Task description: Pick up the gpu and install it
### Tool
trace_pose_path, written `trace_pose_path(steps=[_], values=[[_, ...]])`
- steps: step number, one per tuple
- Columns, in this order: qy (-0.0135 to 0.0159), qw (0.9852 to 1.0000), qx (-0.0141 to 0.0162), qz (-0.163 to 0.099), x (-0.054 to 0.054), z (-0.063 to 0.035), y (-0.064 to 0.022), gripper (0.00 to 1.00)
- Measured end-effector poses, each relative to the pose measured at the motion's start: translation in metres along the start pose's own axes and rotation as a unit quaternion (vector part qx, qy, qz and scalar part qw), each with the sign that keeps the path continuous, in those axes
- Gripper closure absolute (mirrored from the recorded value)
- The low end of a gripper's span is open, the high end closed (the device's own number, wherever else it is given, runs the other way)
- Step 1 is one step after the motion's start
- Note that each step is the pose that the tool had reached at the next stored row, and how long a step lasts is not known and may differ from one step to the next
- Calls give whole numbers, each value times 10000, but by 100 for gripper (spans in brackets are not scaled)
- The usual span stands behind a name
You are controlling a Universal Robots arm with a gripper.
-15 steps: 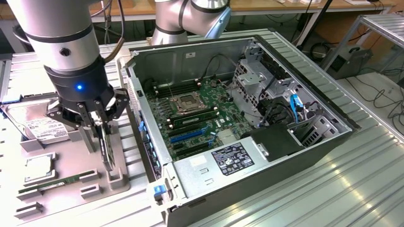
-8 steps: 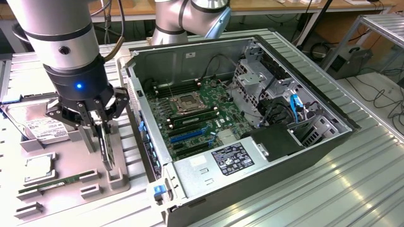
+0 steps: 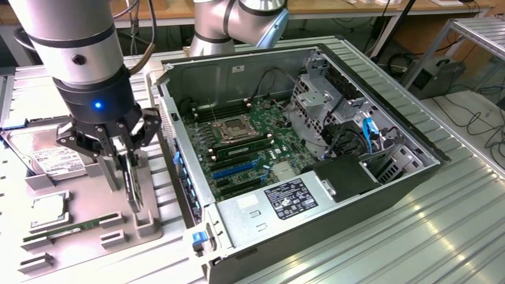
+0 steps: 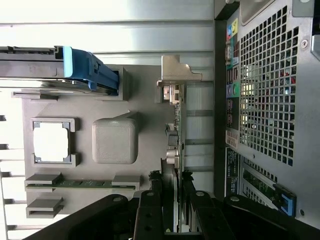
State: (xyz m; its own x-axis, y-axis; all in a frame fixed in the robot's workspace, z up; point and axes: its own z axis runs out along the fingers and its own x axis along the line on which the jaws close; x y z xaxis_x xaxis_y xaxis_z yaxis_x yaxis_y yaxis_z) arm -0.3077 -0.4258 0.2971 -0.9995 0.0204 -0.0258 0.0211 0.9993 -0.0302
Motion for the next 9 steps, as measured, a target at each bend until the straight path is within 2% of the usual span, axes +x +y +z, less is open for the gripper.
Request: trace_pose_path(steps=[9], values=[[-1, 10000, 0, 0, -1, -41, -1, 73]])
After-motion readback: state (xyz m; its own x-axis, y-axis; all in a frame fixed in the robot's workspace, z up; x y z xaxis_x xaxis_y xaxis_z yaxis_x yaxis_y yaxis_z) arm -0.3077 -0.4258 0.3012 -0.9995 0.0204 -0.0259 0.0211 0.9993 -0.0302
